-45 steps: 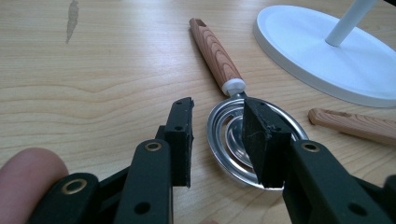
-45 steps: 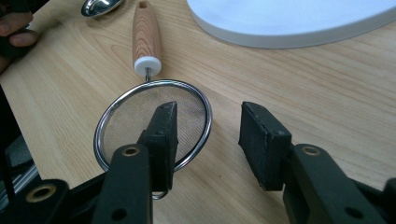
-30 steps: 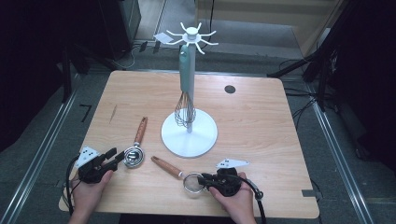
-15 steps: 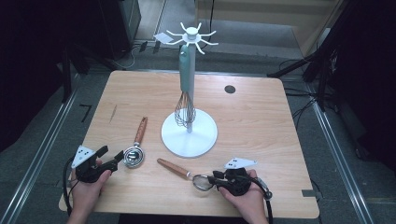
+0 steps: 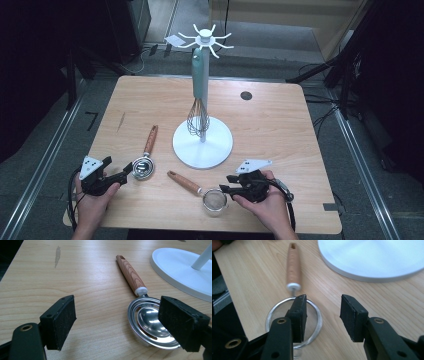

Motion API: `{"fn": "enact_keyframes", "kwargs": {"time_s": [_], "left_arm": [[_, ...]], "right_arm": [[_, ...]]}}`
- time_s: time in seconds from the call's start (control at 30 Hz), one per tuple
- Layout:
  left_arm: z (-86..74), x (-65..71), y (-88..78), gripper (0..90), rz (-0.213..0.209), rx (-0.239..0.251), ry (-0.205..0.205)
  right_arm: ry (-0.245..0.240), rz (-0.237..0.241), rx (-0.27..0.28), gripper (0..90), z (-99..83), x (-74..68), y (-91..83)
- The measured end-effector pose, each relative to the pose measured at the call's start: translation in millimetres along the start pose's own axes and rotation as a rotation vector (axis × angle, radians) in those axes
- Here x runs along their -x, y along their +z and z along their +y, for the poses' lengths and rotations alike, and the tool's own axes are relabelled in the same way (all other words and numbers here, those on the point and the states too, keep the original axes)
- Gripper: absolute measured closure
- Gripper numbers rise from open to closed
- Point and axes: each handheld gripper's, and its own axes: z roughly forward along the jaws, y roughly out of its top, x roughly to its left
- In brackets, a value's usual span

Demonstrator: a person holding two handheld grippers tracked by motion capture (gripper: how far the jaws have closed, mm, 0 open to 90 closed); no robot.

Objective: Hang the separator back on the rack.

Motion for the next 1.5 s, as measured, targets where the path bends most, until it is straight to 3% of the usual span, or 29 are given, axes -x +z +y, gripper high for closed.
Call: {"fn": "enact_keyframes", "kwargs": {"time_s": [0.37,0.47,0.53,0.63,0.77,0.9,1.0,1.13,1.27,1.33,1.5], "left_arm": [[0.1,0.0,0.1,15.9,0.002,-0.001,0.0],[0.0,0.3,0.0,16.0,0.003,0.001,0.002],[0.0,0.5,0.0,16.1,0.003,0.001,0.003],[0.1,0.6,0.1,16.2,0.005,0.0,0.007],[0.3,0.9,0.5,16.3,0.01,-0.005,0.011],[0.5,1.2,0.6,16.3,0.015,-0.01,0.013],[0.5,1.1,0.6,16.3,0.016,-0.011,0.014],[0.5,1.1,0.8,16.4,0.019,-0.009,0.012],[0.4,1.0,0.8,16.4,0.018,-0.008,0.011],[0.4,0.9,0.7,16.4,0.016,-0.008,0.011],[0.4,0.9,0.7,16.4,0.016,-0.01,0.012]], "right_arm": [[-0.087,0.003,-0.106,58.8,35.0,-24.7,25.2],[-0.14,-0.044,-0.143,56.6,40.7,-33.9,35.6],[-0.154,-0.046,-0.176,55.6,44.2,-38.4,42.1],[-0.145,-0.047,-0.211,54.9,48.1,-41.1,49.8],[-0.176,-0.109,-0.273,52.0,51.2,-47.3,58.1],[-0.17,-0.082,-0.313,48.2,52.9,-50.0,64.4],[-0.196,-0.104,-0.326,50.3,55.0,-50.5,67.3],[-0.198,-0.069,-0.339,47.9,60.5,-54.0,68.8],[-0.226,-0.075,-0.336,51.7,61.9,-56.5,73.1],[-0.217,-0.113,-0.354,54.1,63.4,-57.5,73.8],[-0.216,-0.091,-0.373,54.0,69.4,-57.4,76.7]]}}
